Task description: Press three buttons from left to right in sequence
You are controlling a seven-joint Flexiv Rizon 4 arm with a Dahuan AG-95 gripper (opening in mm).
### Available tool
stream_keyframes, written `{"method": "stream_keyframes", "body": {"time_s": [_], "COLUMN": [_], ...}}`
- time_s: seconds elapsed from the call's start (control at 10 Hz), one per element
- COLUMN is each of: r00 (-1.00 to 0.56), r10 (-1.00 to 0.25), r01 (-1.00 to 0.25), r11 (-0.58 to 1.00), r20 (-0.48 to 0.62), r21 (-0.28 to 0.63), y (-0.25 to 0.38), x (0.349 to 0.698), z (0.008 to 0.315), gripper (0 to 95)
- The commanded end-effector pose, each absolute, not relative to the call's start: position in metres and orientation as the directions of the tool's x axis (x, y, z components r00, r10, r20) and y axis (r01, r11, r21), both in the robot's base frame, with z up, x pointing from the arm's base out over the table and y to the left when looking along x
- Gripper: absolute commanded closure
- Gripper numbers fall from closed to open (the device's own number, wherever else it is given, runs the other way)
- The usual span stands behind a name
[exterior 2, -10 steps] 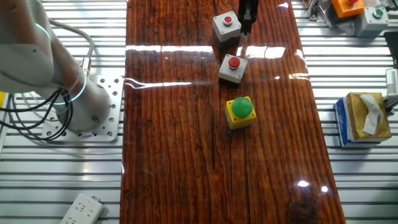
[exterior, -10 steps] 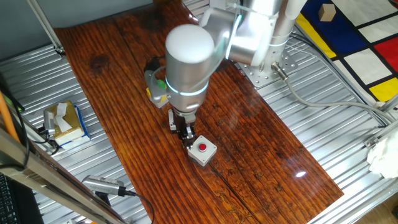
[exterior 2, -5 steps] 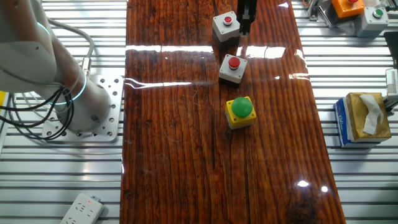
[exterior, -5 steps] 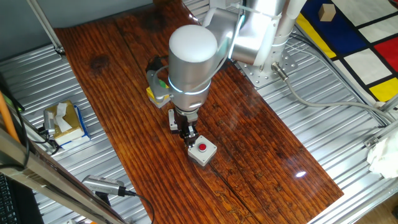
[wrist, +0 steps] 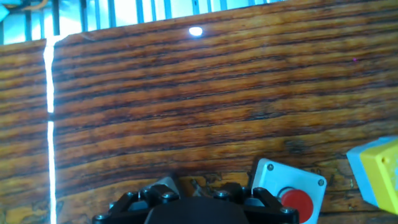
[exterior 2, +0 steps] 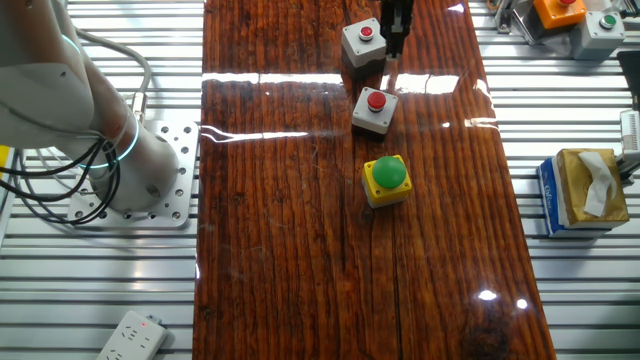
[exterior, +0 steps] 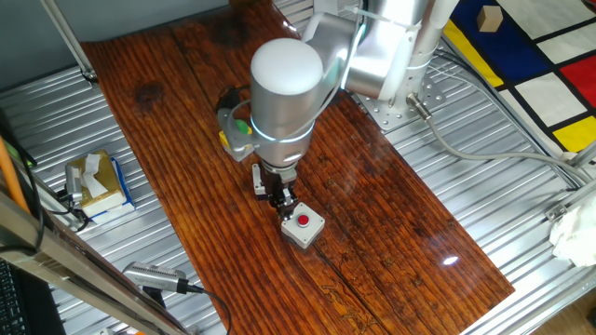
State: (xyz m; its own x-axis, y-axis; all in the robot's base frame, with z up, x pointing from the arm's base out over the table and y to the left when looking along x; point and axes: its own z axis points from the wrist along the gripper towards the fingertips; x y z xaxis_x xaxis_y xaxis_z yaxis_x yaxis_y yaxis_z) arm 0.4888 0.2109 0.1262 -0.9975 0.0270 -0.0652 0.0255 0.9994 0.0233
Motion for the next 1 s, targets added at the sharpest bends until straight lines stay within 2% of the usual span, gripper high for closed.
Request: {"method": "stream_keyframes", "body": {"time_s": [0.1,0.7,1.0], "r00": [-0.997,-0.993,-0.997], "r10": [0.034,0.079,0.011], "r01": [0.033,0.078,0.011], "r11": [0.999,0.997,1.000], "r20": [-0.066,-0.092,-0.071], "r21": [0.019,0.010,-0.002], "y": [0.2110,0.2110,0.2110], "x": [0.4891,0.4891,0.4891], "z": [0.1260,0.1260,0.1260], "gripper": [38.0,38.0,38.0]}}
